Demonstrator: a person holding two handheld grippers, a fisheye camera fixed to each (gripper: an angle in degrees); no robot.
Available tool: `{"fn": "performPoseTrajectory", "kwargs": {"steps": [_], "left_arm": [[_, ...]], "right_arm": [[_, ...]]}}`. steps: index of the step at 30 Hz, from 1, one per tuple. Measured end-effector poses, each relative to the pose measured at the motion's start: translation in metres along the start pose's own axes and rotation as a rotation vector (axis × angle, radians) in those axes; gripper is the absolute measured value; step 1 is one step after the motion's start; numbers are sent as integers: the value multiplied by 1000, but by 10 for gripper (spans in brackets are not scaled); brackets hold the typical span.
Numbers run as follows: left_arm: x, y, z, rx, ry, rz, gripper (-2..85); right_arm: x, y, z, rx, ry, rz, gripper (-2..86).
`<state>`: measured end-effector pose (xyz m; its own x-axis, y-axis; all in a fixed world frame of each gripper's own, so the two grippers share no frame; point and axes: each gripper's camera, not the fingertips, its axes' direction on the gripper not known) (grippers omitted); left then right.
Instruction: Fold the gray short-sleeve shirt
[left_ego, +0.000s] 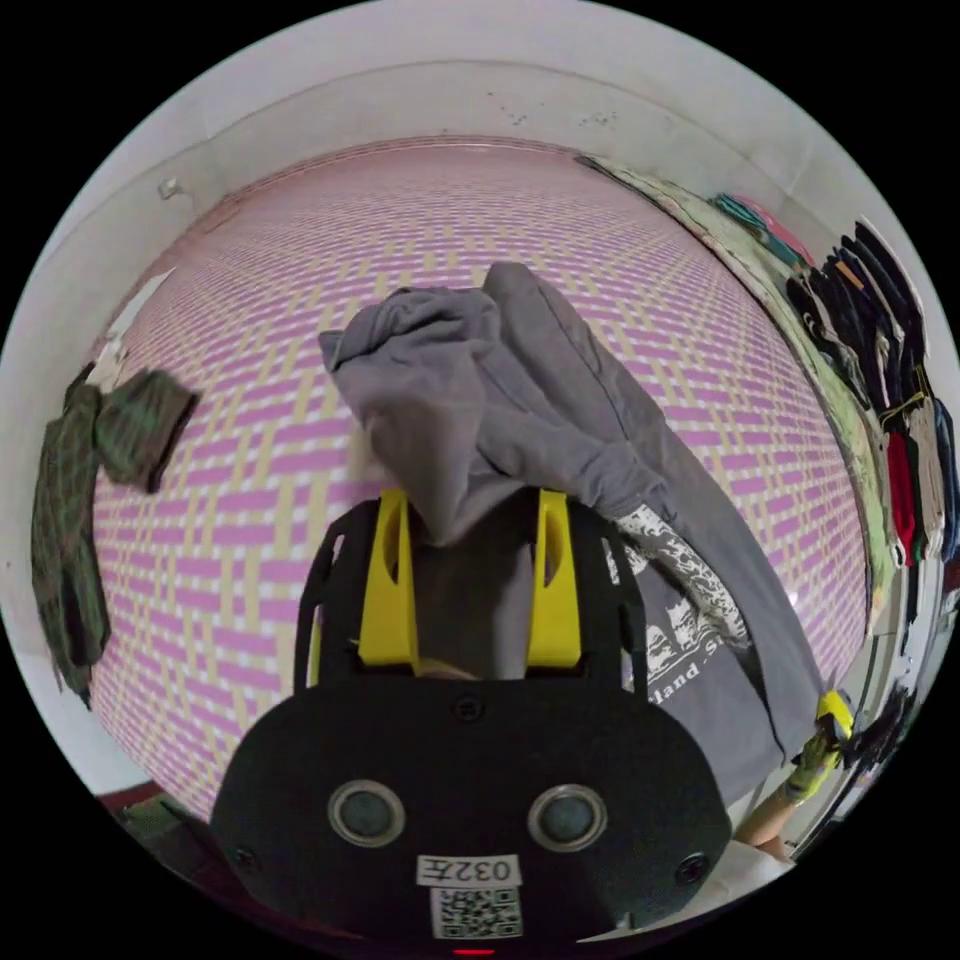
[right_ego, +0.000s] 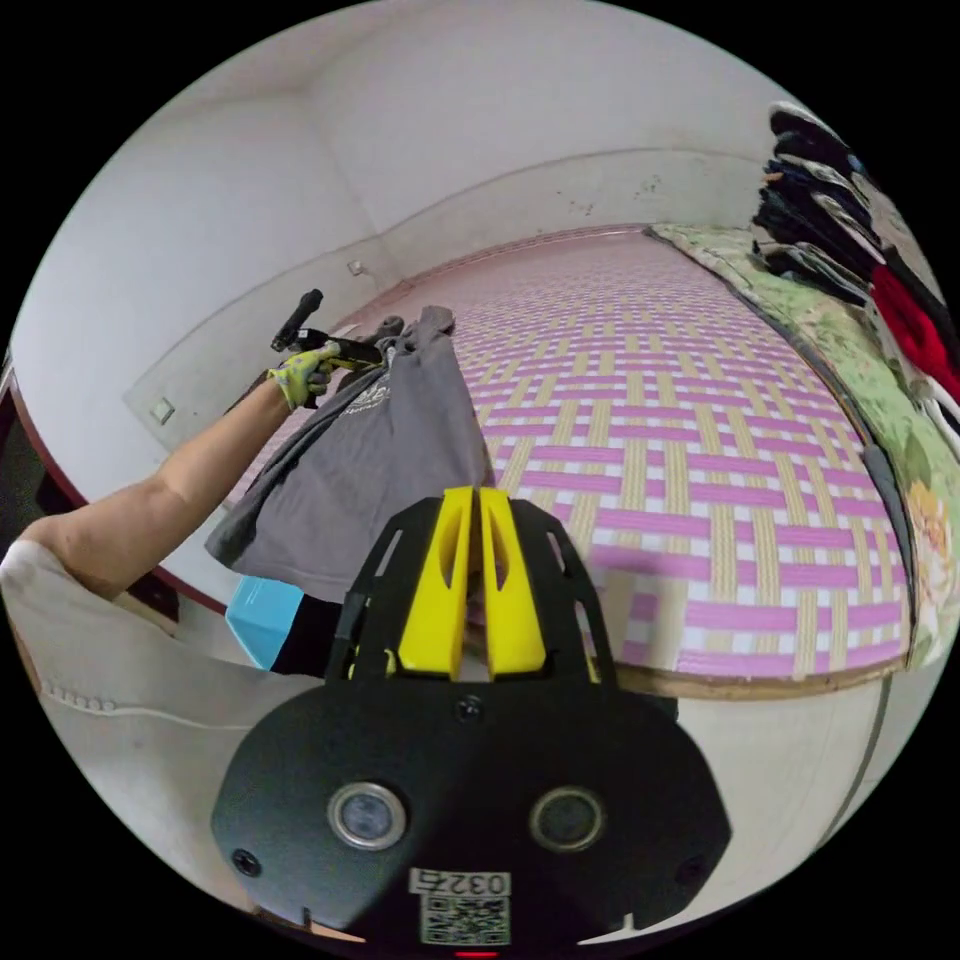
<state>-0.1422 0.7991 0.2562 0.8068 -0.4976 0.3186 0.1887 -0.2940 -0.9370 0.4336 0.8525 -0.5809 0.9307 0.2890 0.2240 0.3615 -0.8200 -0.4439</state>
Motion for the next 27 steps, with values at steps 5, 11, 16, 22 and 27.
{"fn": "performPoseTrajectory", "kwargs": {"steps": [5,11,16,22,27], "left_arm": [[31,-13,-46,281,286,-21,71],[-27,119,-132,390,461,127,71],[-84,279,-160,341,542,100,89],[-106,390,-161,290,445,-3,102],[-101,393,-174,297,348,23,95]], "right_arm": [[-34,42,-28,151,79,-7,71],[-89,69,-2,110,57,-209,91],[-126,83,32,88,69,-322,104],[-138,94,56,30,136,-336,96],[-129,99,60,30,147,-293,66]]}}
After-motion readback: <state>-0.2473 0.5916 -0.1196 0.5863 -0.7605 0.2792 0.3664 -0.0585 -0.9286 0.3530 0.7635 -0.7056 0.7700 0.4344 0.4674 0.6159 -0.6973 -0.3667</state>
